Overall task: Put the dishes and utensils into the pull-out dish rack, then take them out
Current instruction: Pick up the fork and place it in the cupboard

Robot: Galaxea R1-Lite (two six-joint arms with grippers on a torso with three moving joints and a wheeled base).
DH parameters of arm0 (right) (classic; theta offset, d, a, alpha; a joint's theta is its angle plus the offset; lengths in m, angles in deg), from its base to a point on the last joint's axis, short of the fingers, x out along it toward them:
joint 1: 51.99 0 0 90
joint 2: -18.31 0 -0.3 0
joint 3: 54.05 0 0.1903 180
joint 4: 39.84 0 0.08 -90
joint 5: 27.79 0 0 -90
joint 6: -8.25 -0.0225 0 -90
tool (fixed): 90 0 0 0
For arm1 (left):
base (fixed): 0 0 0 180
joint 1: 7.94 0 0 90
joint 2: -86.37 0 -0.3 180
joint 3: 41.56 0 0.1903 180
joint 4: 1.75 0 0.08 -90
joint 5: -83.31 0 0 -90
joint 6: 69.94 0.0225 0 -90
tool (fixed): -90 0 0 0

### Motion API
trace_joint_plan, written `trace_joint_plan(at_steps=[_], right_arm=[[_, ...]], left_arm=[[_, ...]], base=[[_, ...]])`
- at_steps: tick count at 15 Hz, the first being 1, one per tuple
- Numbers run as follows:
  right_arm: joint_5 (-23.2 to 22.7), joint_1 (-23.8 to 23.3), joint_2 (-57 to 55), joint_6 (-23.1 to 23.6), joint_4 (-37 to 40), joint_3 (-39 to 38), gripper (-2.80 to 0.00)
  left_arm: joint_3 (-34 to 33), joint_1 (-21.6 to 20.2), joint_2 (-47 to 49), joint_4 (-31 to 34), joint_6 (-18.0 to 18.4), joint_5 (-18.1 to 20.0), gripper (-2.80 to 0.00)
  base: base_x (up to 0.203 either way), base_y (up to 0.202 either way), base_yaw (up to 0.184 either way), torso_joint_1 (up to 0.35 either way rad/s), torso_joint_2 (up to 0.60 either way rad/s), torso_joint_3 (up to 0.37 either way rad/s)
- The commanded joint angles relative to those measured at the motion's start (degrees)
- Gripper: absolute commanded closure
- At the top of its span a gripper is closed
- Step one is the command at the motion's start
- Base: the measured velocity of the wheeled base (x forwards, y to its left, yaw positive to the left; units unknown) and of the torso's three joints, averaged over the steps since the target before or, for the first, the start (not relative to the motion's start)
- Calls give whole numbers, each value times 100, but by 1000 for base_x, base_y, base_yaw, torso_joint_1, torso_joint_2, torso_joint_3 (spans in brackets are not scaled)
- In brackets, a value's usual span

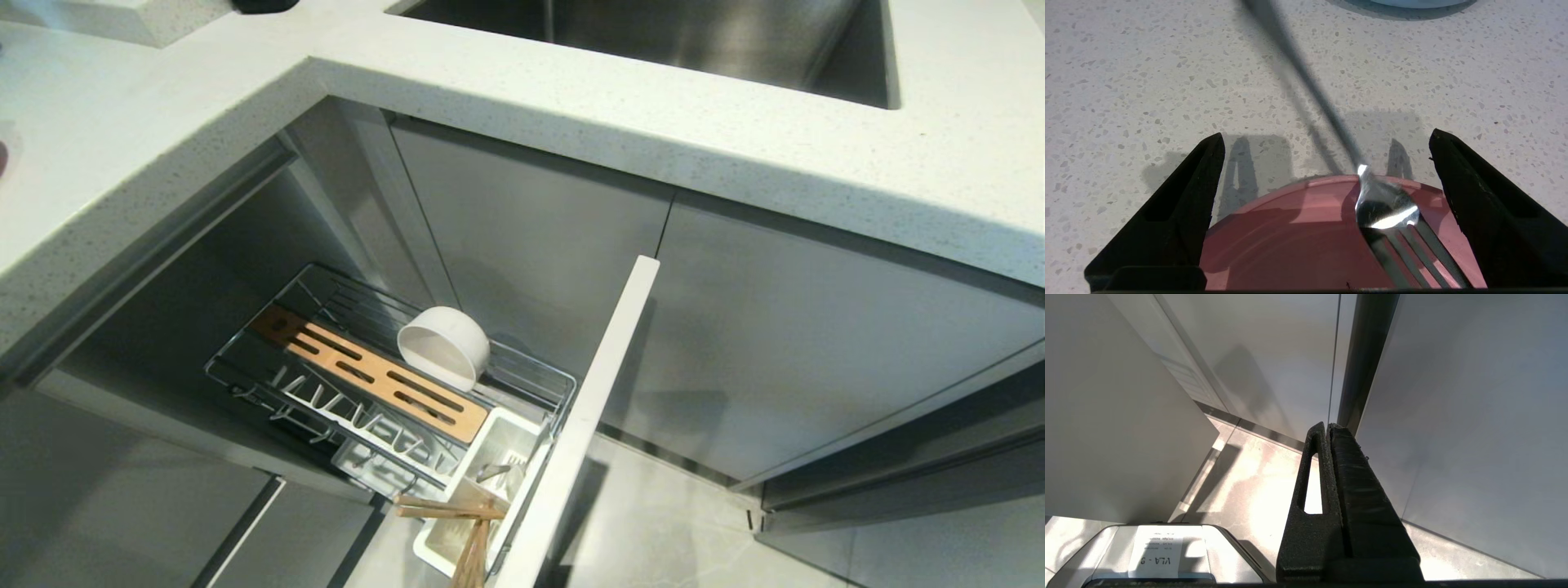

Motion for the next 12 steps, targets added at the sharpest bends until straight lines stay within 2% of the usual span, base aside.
trace_joint_plan(at_steps=[1,5,12], right_arm=[[-1,0,-2,0,0,-9,0],[-1,0,-2,0,-8,-9,0],[-1,0,-2,0,0,-9,0]], left_arm=[[0,-24,-67,24,-28,3,-280],[-9,-24,-338,272,-189,-12,-280],[-9,-165,-486,348,-309,-65,-280]], base=[[0,0,0,0,0,0],[0,0,0,0,0,0],[0,0,0,0,0,0]])
